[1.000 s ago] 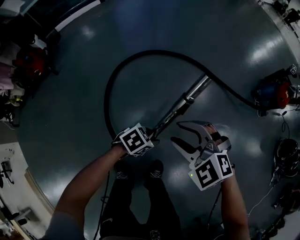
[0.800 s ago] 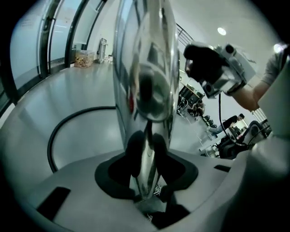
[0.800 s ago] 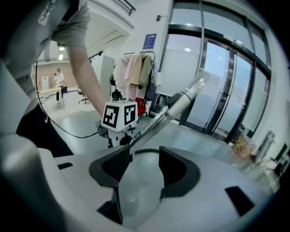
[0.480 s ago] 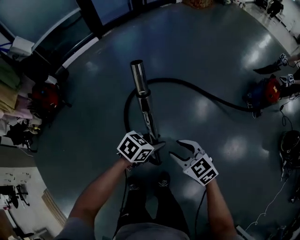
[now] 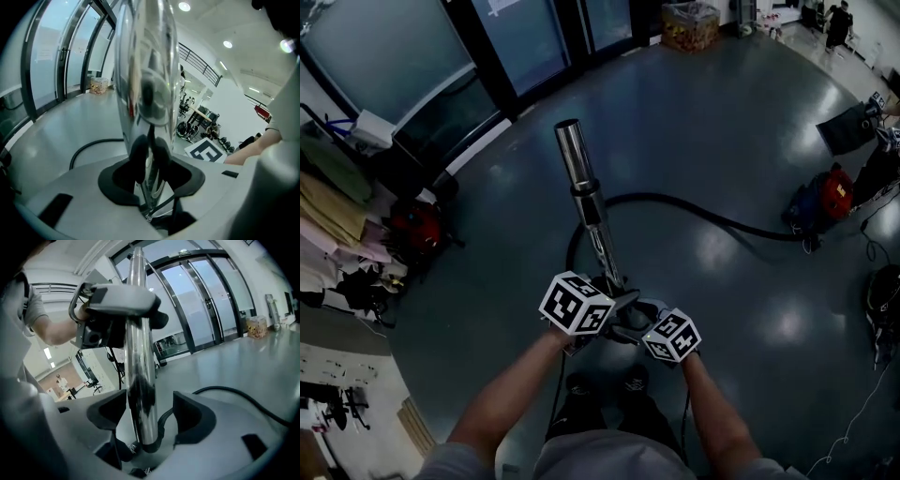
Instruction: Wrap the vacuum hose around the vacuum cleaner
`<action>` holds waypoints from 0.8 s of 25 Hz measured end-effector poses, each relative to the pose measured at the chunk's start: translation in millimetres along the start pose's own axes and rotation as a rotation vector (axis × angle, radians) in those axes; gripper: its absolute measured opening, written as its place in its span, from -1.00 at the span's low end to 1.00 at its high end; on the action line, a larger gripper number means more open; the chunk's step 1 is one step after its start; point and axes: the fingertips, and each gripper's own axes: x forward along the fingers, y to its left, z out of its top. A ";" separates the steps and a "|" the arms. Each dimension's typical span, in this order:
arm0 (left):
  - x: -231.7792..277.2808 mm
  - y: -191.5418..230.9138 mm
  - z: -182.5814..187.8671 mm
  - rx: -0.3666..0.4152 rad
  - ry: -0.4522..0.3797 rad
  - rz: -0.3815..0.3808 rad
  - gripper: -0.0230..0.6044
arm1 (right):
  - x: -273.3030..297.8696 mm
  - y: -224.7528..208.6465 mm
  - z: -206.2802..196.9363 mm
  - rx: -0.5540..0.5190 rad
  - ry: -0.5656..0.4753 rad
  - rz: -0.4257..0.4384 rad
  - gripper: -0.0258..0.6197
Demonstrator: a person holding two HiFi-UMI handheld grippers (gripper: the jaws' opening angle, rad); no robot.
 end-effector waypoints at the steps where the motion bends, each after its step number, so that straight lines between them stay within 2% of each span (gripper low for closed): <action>1: -5.0 -7.4 4.2 -0.004 -0.009 -0.005 -0.41 | 2.1 4.6 1.6 0.009 -0.012 0.012 -0.01; 6: -27.2 -25.2 26.7 -0.038 -0.072 -0.032 -0.41 | 7.6 22.6 4.9 -0.005 -0.032 0.055 -0.04; 8: -33.6 -23.4 32.9 -0.064 -0.103 -0.035 -0.41 | 2.3 25.7 8.8 -0.056 -0.041 0.033 -0.48; 9: -36.0 -20.6 35.4 -0.077 -0.118 -0.037 -0.41 | 0.2 25.4 11.2 -0.078 -0.042 0.018 -0.62; 13: -47.3 -5.6 40.0 -0.108 -0.161 -0.075 -0.40 | 1.9 23.0 21.8 -0.107 -0.033 -0.021 -0.67; 20: -53.0 30.3 60.3 -0.069 -0.195 -0.179 -0.34 | 3.6 1.7 49.0 -0.067 0.011 -0.117 -0.68</action>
